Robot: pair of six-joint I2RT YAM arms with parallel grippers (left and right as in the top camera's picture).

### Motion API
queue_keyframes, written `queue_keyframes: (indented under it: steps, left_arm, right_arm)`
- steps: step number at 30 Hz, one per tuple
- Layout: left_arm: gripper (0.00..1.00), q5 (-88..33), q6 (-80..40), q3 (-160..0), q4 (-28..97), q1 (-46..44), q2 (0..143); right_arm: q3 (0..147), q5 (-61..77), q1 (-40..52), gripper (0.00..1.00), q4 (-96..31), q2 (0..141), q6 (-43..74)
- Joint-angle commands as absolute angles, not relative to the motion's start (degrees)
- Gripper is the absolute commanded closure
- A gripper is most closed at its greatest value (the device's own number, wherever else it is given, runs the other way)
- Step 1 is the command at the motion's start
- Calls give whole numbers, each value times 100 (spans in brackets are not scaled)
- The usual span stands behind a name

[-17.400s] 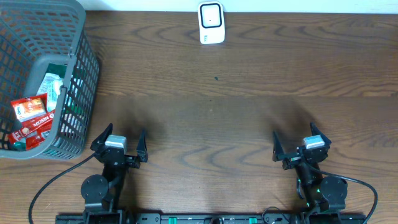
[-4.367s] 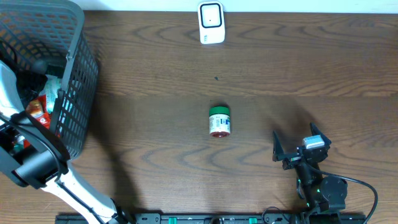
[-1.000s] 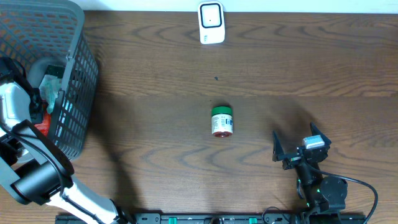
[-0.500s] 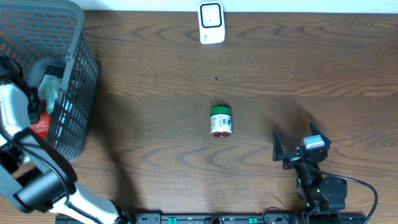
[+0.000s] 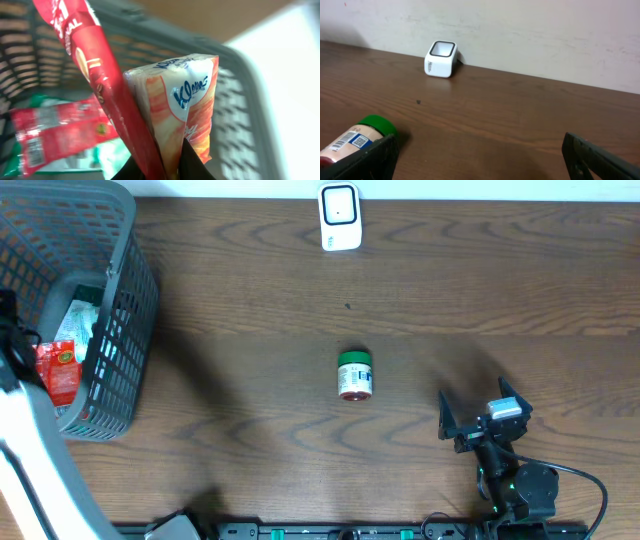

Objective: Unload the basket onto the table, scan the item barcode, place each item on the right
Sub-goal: 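Carry both items with the left gripper and drop them beside the jar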

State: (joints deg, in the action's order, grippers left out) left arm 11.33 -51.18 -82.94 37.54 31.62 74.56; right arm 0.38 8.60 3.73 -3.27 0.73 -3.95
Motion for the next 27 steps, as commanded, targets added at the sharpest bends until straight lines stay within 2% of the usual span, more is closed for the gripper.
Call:
queue_keyframes:
  steps: [1,5,11,18,27]
  left_arm:
    - [93,366,-4482,-8337,3767,2558,6495]
    - [93,-956,-3570,-8337,4119,1549,5878]
    - [93,-1135,-3061,-8079,5076,-71,6206]
    - [93,-698,-2418,-7631,5022,-1638,7839]
    - [92,-642,-2401,-7631,4626,-2351,10020]
  right_arm:
    - [32,910,375,1,-349,54,-325]
    - [32,910,375,1,-349,54,-325]
    - [32,910,375,1,-349,54,-325]
    - [32,910,373,1,-351,54,-325]
    - [32,910,375,1,-349,54,-325]
